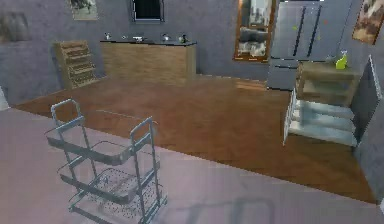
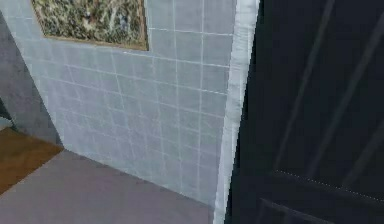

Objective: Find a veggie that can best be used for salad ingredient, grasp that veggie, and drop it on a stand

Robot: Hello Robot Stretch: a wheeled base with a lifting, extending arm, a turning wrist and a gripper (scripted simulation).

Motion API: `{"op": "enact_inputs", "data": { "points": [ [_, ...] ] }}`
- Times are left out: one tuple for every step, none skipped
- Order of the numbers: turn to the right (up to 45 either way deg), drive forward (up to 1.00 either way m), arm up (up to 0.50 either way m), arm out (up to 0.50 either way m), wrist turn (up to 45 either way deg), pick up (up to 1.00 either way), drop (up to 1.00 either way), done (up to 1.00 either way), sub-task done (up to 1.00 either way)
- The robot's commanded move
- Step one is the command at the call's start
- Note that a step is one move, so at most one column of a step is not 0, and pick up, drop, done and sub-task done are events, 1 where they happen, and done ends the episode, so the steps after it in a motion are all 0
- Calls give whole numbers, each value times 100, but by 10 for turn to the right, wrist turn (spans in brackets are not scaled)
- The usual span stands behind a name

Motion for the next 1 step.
{"op": "enact_inputs", "data": {
  "points": [
    [450, 0, 0, 0, 0, 0, 0, 0, 0]
  ]
}}
